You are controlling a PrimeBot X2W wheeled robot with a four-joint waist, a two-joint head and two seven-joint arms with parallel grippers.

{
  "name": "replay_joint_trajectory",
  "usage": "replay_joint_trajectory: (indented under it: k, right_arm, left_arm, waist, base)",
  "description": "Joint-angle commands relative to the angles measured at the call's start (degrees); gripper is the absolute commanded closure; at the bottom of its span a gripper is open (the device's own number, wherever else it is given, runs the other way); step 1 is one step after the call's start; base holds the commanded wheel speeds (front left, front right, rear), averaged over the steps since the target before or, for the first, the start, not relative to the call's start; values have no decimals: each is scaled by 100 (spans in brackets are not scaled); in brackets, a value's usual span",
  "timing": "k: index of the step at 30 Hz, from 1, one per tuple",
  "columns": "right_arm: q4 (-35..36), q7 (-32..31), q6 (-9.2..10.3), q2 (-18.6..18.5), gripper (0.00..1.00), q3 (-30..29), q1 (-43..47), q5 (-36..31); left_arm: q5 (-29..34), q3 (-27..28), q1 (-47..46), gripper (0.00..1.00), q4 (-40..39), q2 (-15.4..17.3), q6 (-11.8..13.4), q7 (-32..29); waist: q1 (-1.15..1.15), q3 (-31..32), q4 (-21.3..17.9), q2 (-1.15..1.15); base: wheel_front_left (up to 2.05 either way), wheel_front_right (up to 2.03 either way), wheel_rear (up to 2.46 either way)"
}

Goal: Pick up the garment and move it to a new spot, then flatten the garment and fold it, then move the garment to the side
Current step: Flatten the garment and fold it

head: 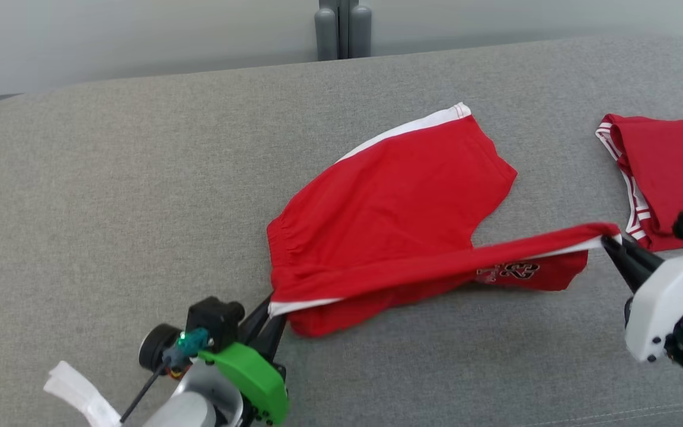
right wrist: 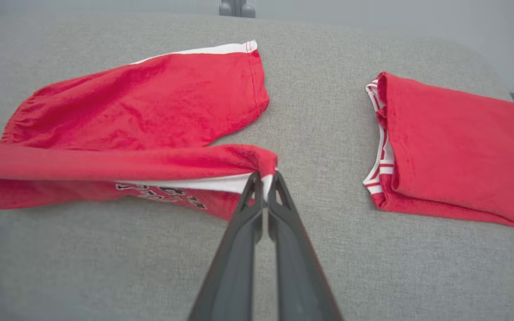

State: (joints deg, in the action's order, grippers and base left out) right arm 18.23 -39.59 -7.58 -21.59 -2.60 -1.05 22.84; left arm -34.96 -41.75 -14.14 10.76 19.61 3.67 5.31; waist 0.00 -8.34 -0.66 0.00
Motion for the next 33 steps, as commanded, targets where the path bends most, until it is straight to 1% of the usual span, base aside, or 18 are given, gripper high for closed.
replay_joint_trajectory:
  k: [1, 5, 11, 18, 22, 28, 29, 30, 32, 33]
  right_arm:
    - [-196, 109, 16, -63, 100, 50, -294, -14]
    - [-803, 376, 16, -242, 100, 317, -1067, -182]
    - [-1668, 636, 16, -285, 100, 809, -2253, -278]
    - [-2758, 975, 16, -336, 100, 1367, -3497, -321]
    - [-3284, 1203, 16, -328, 100, 1616, -3992, -338]
    - [-3960, 1588, 16, -258, 100, 1745, -4436, -295]
    - [-4049, 1632, 16, -243, 100, 1757, -4482, -291]
    - [-4181, 1685, 16, -217, 100, 1777, -4544, -275]
    - [-4343, 1732, 16, -196, 100, 1801, -4613, -263]
    - [-4430, 1768, 15, -190, 100, 1814, -4652, -260]
  left_arm:
    - [-57, 71, -233, 100, 113, -45, -37, -32]
    - [-157, 157, -709, 100, 455, -260, -77, -146]
    - [-267, 267, -1272, 100, 882, -544, -72, -234]
    - [-284, 301, -1829, 100, 1197, -807, -122, -258]
    - [-327, 329, -2037, 100, 1353, -948, -136, -216]
    - [-373, 349, -2227, 100, 1570, -1137, -118, -149]
    - [-387, 355, -2248, 97, 1598, -1162, -119, -132]
    - [-408, 353, -2264, 73, 1641, -1200, -135, -116]
    - [-437, 340, -2292, 58, 1691, -1230, -157, -125]
    - [-438, 332, -2321, 40, 1719, -1246, -171, -123]
  waist:
    - [0, -142, 80, 0]
    - [0, -385, 156, 0]
    - [0, -804, 270, 0]
    - [0, -1251, 508, 0]
    - [0, -1418, 642, 0]
    - [0, -1541, 796, 0]
    - [0, -1551, 809, 0]
    - [0, -1563, 825, 0]
    - [0, -1576, 841, 0]
    - [0, -1582, 850, 0]
  base:
    - [0, 0, 0]
    - [0, 0, 0]
    - [0, 0, 0]
    - [0, 0, 0]
    - [0, 0, 0]
    - [0, 0, 0]
    - [0, 0, 0]
    - [0, 0, 0]
    - [0, 0, 0]
    - [0, 0, 0]
